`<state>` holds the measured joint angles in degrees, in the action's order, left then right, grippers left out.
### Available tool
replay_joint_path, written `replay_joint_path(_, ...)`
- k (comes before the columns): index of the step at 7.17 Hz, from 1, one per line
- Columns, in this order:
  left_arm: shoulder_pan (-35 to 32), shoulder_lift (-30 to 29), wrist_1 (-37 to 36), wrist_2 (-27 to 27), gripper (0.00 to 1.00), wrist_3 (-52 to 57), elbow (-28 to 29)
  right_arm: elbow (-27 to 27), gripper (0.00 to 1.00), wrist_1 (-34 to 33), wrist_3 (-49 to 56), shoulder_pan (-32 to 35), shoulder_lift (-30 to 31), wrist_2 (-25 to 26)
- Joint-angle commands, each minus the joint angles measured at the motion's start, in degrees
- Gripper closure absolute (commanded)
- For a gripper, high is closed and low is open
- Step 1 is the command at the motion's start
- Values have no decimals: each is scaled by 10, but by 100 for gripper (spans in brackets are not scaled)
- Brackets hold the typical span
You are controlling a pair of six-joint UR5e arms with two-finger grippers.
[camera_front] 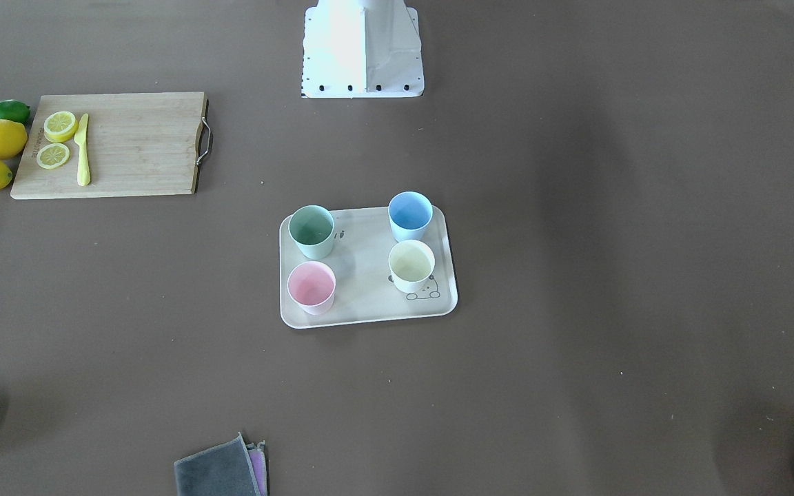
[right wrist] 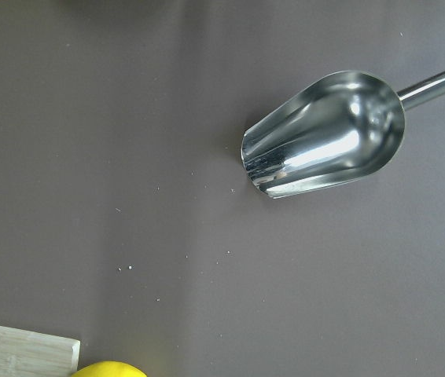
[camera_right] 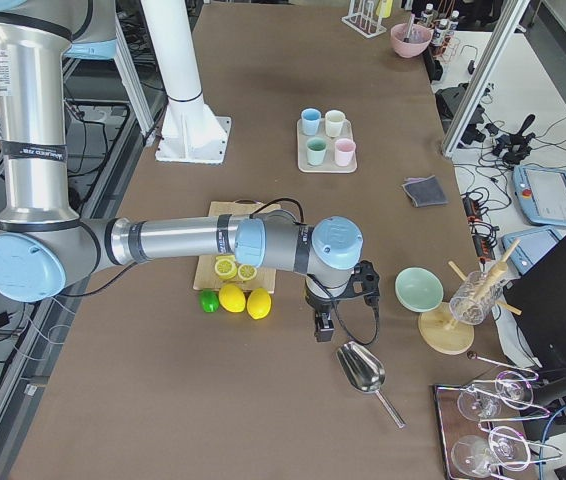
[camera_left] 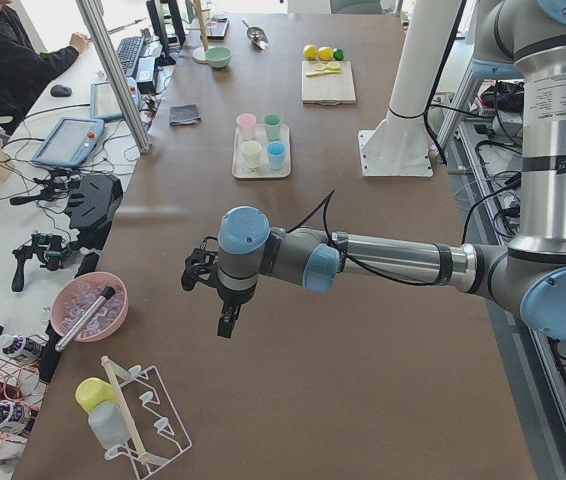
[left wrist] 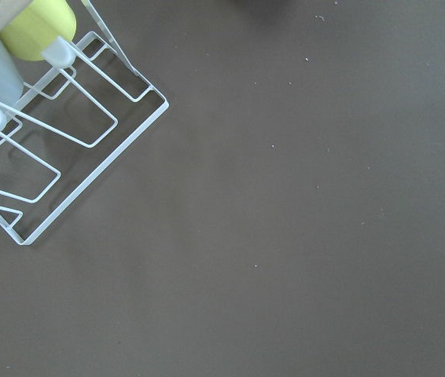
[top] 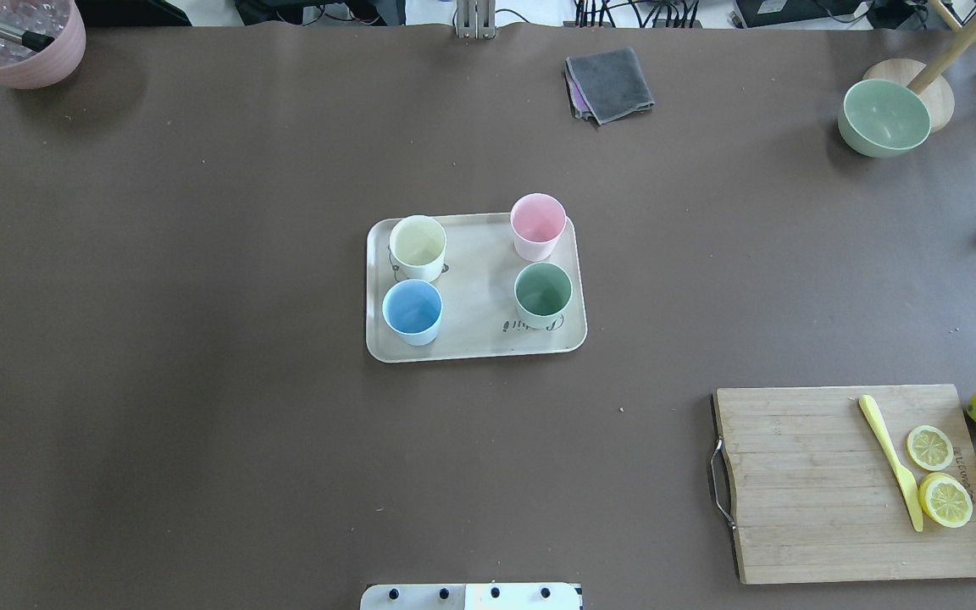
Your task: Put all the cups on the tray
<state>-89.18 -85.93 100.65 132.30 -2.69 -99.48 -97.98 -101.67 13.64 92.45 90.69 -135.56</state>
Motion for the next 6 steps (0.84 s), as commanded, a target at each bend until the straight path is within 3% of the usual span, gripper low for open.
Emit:
replay_joint_path(1,1,-2,0,0,2,0,2,0,0,1,-1,-1,-3,2)
replay_joint_path(6,0,-1,0,0,2,3,5,-1,0,1,-1,-1,-4,3)
